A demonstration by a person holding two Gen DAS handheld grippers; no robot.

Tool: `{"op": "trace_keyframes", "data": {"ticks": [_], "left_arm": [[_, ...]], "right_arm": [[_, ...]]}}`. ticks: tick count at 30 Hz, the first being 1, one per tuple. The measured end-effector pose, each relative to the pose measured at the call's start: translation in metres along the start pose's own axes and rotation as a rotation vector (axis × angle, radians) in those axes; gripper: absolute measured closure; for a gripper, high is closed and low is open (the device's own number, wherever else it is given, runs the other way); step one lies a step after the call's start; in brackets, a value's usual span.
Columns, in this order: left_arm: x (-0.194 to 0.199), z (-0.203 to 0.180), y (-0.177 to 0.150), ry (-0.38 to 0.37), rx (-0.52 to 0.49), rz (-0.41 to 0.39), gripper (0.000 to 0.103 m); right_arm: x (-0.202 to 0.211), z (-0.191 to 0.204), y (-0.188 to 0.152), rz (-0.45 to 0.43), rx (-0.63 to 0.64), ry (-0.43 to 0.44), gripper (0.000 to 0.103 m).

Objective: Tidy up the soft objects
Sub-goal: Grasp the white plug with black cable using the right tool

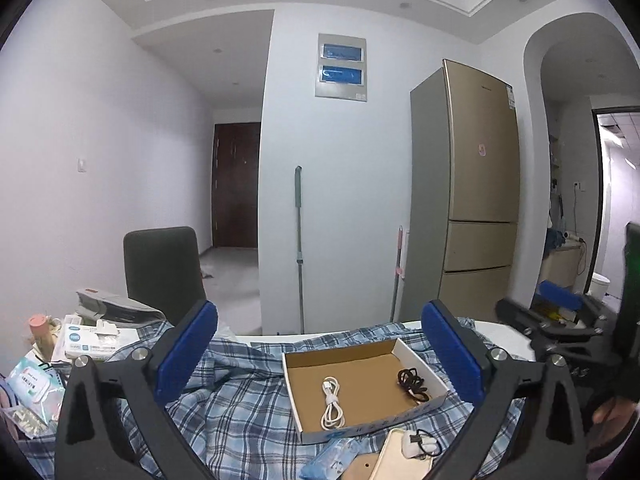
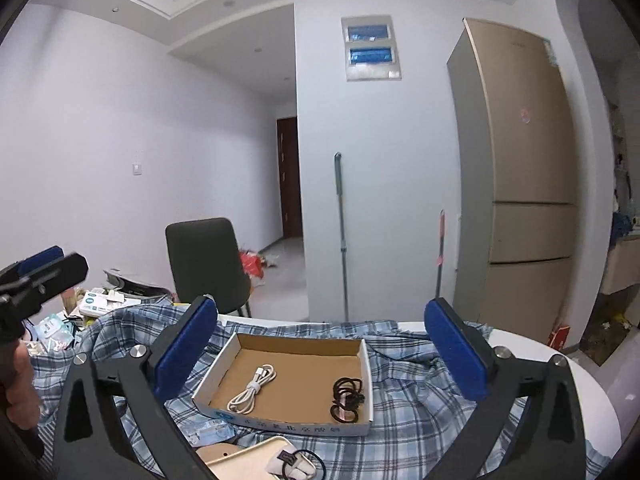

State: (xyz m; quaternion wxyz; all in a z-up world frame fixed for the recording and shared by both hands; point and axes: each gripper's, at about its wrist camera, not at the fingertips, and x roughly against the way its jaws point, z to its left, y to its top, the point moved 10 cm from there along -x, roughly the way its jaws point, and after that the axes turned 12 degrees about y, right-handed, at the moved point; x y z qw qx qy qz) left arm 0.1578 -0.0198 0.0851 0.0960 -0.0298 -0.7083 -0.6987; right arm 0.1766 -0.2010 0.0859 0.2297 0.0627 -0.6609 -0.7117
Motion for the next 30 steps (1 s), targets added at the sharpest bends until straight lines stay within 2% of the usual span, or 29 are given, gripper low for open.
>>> {"op": "trace_keyframes", "data": {"ticks": [6,11,16,20,25,30], "left_arm": [[0.001,-0.003,-0.033,-0.034,0.010,0.048,0.000],[-0.012,-0.007,-0.062,-0.006,-0.024,0.068,0.000],[-0.023,-0.005,-0.089,-0.011,-0.006,0.075,0.000],[-0.041,-0.001,-0.119,0.020,-0.027,0.144,0.000],[-0.052,0.002,-0.131,0.025,-0.024,0.191,0.000],[-0.057,0.004,-0.138,0.025,-0.024,0.218,0.000]], "right_arm": [[0.012,0.006,-0.017,0.008,0.022,0.027,0.000],[0.005,0.000,-0.048,0.010,-0.029,0.039,0.000],[-0.016,-0.008,-0.080,0.081,-0.041,0.035,0.000],[-0.020,-0.011,-0.091,0.102,-0.035,0.026,0.000],[-0.024,-0.013,-0.101,0.133,-0.036,0.010,0.000],[-0.026,-0.004,-0.104,0.143,0.017,0.008,0.000]]}}
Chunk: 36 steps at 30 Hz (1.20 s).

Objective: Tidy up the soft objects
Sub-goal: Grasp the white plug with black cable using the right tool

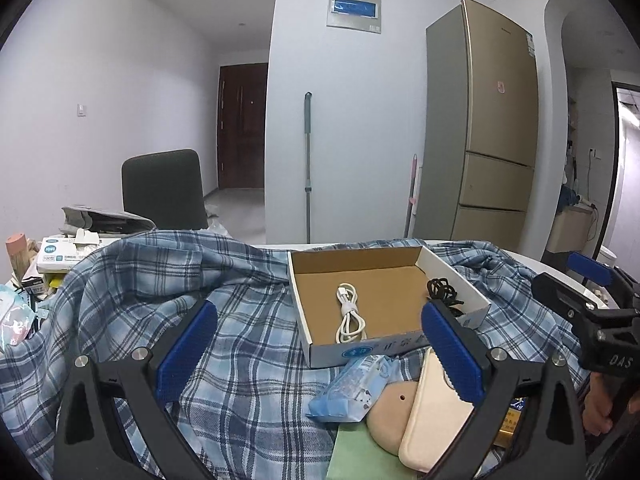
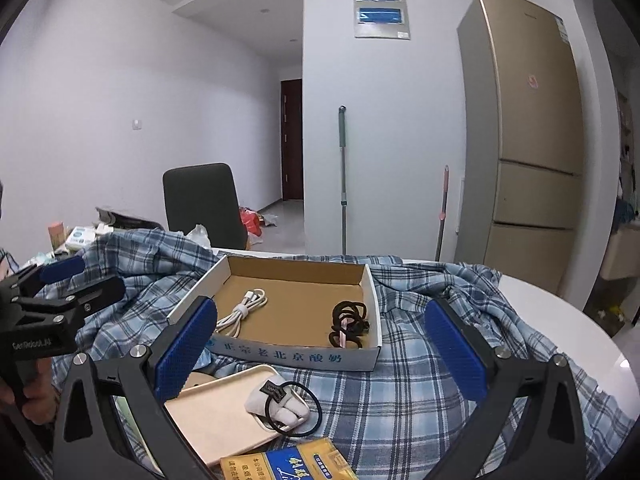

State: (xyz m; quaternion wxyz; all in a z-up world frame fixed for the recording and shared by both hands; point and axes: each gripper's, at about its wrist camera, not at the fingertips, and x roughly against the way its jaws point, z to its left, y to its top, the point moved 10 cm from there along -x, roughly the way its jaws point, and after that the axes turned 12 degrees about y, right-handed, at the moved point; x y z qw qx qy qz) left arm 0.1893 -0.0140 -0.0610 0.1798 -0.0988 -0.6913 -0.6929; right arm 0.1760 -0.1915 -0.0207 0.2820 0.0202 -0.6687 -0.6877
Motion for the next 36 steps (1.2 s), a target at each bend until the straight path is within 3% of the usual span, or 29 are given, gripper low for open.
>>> {"op": "trace_keyframes", "data": {"ticks": [14,17,19,21,30,36], "left_arm": [[0.006,-0.009,0.001,-0.009,-0.035,-0.029,0.000],[0.002,-0.008,0.001,-0.033,-0.024,-0.002,0.000],[-0.003,-0.007,-0.001,-0.046,-0.023,0.029,0.000],[-0.007,-0.005,-0.004,-0.060,-0.007,0.054,0.000],[-0.013,-0.007,-0.010,-0.061,-0.008,0.087,0.000],[-0.008,-0.011,-0.008,-0.062,-0.032,0.063,0.000]], "right_arm": [[-0.004,0.003,-0.004,0.032,-0.017,0.041,0.000],[-0.014,0.005,-0.012,0.095,-0.036,0.100,0.000],[-0.027,0.009,-0.022,0.174,-0.068,0.175,0.000],[-0.037,0.009,-0.034,0.241,-0.090,0.197,0.001],[-0.076,0.014,-0.083,0.489,-0.069,0.189,0.027],[-0.082,0.010,-0.097,0.555,-0.074,0.168,0.048]]}}
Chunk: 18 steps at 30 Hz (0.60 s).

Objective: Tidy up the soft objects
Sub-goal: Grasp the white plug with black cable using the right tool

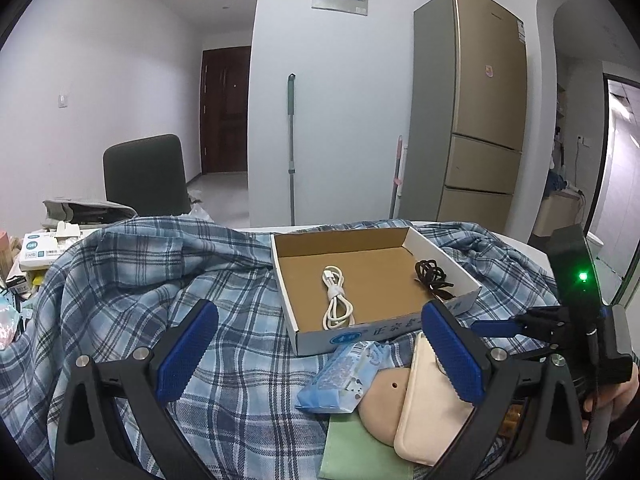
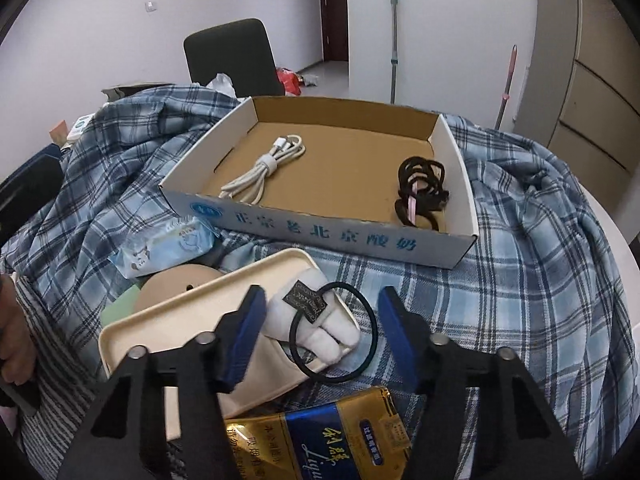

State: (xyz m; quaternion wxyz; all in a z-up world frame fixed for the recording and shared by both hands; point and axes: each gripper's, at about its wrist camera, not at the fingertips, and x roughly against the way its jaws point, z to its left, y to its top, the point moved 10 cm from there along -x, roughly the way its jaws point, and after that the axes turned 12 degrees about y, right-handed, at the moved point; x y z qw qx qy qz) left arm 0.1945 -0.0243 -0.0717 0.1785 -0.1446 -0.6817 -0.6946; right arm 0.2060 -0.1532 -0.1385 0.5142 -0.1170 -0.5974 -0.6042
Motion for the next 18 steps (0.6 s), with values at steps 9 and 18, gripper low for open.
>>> {"op": "trace_keyframes", "data": {"ticks": [9,18], "left_arm": [[0.002,-0.001,0.000,-0.004,-0.004,-0.002,0.000],[0.002,-0.002,0.000,-0.010,-0.003,-0.002,0.000]], "right_arm": [[-0.005,0.005,-0.001,0.028,0.012,0.018,0.058],[-0.004,0.013,0.000,0.022,0.043,0.031,0.075]]}}
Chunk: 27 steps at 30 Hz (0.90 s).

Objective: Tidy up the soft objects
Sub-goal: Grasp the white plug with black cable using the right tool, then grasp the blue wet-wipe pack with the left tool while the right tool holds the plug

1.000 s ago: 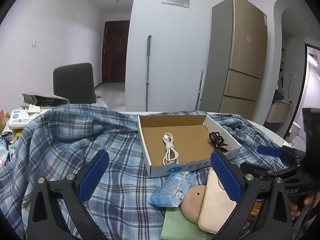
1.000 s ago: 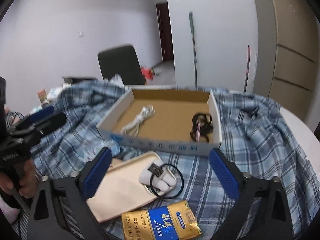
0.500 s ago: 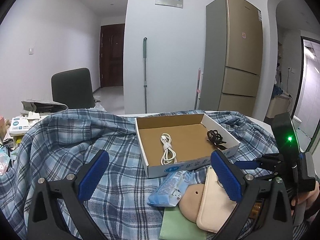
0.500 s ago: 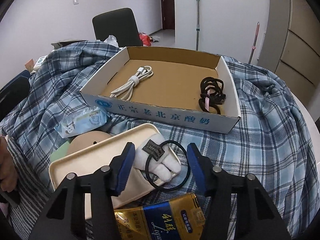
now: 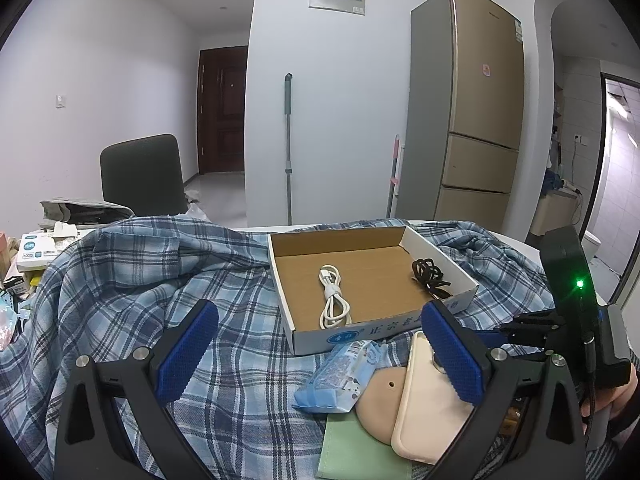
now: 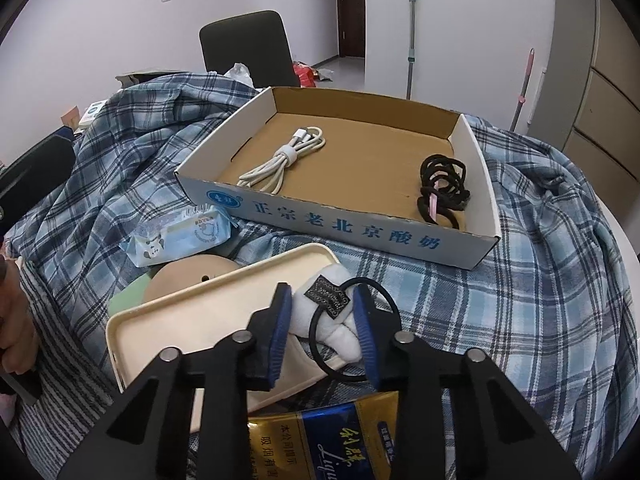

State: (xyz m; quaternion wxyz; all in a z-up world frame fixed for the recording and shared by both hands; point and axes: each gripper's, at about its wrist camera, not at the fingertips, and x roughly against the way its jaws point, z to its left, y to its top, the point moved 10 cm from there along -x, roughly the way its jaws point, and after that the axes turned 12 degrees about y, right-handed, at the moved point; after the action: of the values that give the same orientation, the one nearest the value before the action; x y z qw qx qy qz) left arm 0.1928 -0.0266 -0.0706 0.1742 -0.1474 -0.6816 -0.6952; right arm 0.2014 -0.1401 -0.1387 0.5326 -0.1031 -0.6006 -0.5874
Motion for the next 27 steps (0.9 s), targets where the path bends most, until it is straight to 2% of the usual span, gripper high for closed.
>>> {"op": "trace_keyframes", "data": {"ticks": [5,11,14,19,21,23,24,25,27], "left_arm": [[0.001,-0.001,0.000,-0.001,-0.006,-0.006,0.000],[0.000,-0.002,-0.001,-0.003,-0.012,0.000,0.000],[-0.008,-0.003,-0.006,0.000,-0.024,0.044,0.000],[-0.032,0.002,-0.021,-0.038,0.014,0.172,0.023],[-0.041,0.004,-0.028,-0.071,0.045,0.232,0.040],[-0.051,0.002,-0.036,-0.122,0.069,0.297,0.041],[-0.054,-0.002,-0.040,-0.152,0.072,0.323,0.048],[-0.059,-0.005,-0.046,-0.179,0.075,0.360,0.051],[-0.062,-0.007,-0.051,-0.169,0.063,0.384,0.051]], "right_arm": [[0.011,0.000,0.005,-0.054,0.005,-0.011,0.078],[0.054,0.003,0.021,-0.251,0.023,-0.039,0.078],[0.072,-0.001,0.027,-0.329,0.015,-0.072,0.078],[0.075,-0.002,0.031,-0.343,0.016,-0.086,0.078],[0.073,0.000,0.031,-0.335,0.024,-0.084,0.078],[0.072,0.002,0.030,-0.335,0.031,-0.079,0.078],[0.072,0.003,0.030,-0.334,0.034,-0.074,0.078],[0.071,0.003,0.030,-0.332,0.035,-0.073,0.078],[0.071,0.003,0.028,-0.330,0.034,-0.072,0.078]]}}
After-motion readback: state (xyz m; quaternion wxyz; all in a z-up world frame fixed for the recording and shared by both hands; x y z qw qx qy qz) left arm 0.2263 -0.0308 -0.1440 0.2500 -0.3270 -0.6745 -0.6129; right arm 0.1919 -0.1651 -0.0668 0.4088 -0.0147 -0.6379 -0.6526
